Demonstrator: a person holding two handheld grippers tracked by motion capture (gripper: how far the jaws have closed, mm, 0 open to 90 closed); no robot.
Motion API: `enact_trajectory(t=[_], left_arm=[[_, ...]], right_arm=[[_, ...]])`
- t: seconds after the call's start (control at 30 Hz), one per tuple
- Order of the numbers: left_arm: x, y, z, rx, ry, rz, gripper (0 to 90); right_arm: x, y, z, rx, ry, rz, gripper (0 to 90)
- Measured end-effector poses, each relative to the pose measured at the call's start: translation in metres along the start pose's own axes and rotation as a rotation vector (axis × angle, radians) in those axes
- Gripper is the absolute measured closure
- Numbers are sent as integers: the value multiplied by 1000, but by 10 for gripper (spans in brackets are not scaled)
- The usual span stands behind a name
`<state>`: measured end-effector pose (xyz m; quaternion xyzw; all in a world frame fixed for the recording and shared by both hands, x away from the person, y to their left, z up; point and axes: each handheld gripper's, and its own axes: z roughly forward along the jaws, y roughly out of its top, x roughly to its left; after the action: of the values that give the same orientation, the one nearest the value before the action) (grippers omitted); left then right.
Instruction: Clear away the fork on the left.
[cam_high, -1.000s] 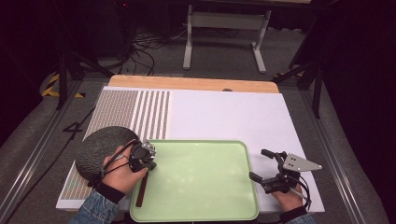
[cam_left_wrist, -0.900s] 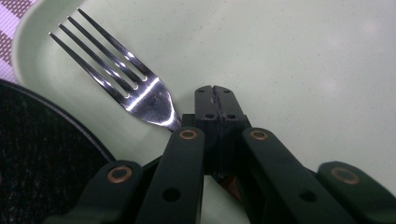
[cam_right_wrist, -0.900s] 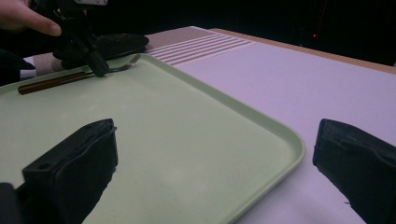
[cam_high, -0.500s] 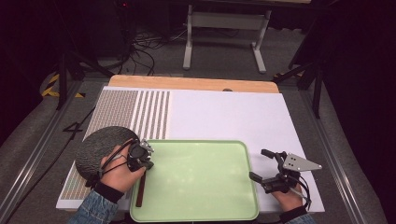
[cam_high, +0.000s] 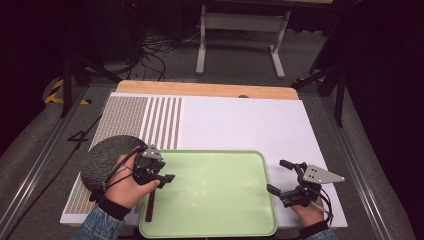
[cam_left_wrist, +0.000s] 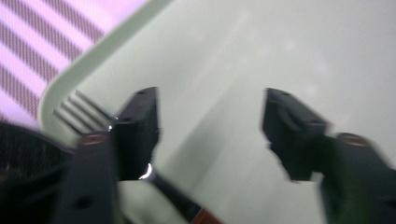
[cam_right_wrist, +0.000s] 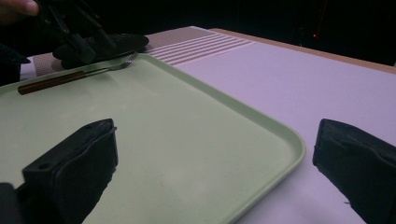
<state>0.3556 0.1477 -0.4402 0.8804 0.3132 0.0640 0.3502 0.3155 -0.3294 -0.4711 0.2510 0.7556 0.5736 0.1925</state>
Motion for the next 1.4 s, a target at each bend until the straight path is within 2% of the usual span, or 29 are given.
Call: enact_trajectory(t=[0.07,0.13,0.2,0.27,0.3,0.33,0.4,0.47,0.5,0.57,0.67,0.8,1.03,1.1,1.23,1.33,1.4], left_arm=[[-1,1,-3,-38,16,29,247],[-2,2,-7,-92,33,82,164],[-2,3,-11,-139,24,130,147],[-3,2,-15,-185,-15,152,168],[-4,1,-16,-212,-19,160,174],[-4,0,-17,-225,-20,165,156],[-5,-2,-20,-232,-38,169,182],[-3,-6,-22,-261,-59,163,178],[-2,-9,-23,-285,-58,150,170],[2,-16,-23,-372,-67,127,136],[6,-26,-23,-468,-67,95,94],[10,-41,-23,-515,-57,103,92],[11,-68,-23,-560,-47,119,84],[11,-74,-23,-575,-31,119,81],[13,-81,-23,-593,-25,106,71],[15,-85,-23,-586,-20,90,68],[15,-87,-21,-582,-20,61,66]], right_arm=[[0,0,0,-5,-1,1,4],[0,0,0,-4,-1,0,4],[0,0,0,-3,-1,0,4],[0,0,0,-4,-1,-1,4],[0,0,0,-4,-1,-1,4],[0,0,0,-4,-1,-1,4],[0,0,-1,-5,-3,-1,4],[0,0,-1,-5,-3,-1,4],[0,0,-1,-5,-3,-1,4],[0,0,-1,-6,-1,-2,4],[0,0,-1,-7,-2,-2,4],[0,0,-1,-7,-3,-3,4],[0,0,-1,-5,-4,-3,4],[0,0,0,-5,-5,-3,4],[1,1,-1,-8,-7,-7,4],[1,1,-1,-10,-9,-6,4],[1,0,-1,-5,-6,-5,4]])
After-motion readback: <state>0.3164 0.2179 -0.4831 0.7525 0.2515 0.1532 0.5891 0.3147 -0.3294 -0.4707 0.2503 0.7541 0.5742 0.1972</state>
